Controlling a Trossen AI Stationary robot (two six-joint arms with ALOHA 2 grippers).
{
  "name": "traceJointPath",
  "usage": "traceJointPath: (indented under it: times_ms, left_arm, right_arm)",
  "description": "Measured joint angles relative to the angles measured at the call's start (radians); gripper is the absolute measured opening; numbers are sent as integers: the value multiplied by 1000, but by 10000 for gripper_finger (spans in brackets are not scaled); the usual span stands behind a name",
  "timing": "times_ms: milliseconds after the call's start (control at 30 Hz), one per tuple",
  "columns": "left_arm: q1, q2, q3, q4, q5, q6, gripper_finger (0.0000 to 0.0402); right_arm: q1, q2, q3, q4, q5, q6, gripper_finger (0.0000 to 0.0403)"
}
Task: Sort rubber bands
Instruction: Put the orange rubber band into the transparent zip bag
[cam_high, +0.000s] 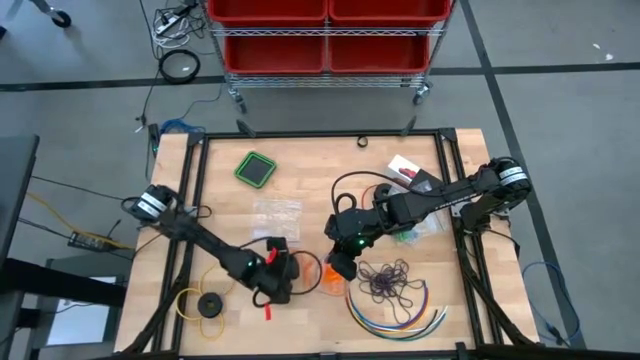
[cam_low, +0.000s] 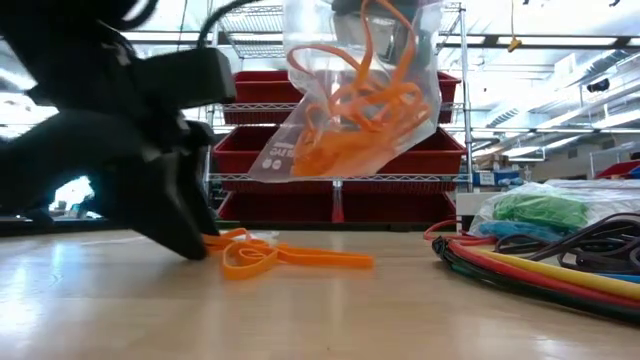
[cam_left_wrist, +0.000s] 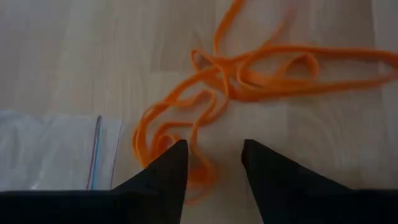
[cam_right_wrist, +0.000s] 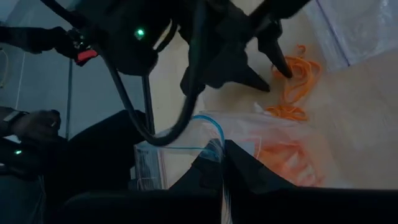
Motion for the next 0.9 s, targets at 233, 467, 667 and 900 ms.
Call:
traceJointPath:
  times_ms: [233, 467, 667, 900]
  left_arm:
    - [83, 2, -2, 25, 118, 59, 93]
    - [143, 1, -3, 24, 293, 120, 10]
    - [116, -31, 56, -86, 315, 125, 4]
    - [41, -140, 239, -351, 294, 123, 2]
  right_arm:
    - [2, 0, 0, -1, 10, -6, 4]
    - [2, 0, -1, -4, 10, -7, 6]
    - [8, 0, -1, -3, 9, -11, 5]
    - [8, 0, -1, 4, 9, -13, 5]
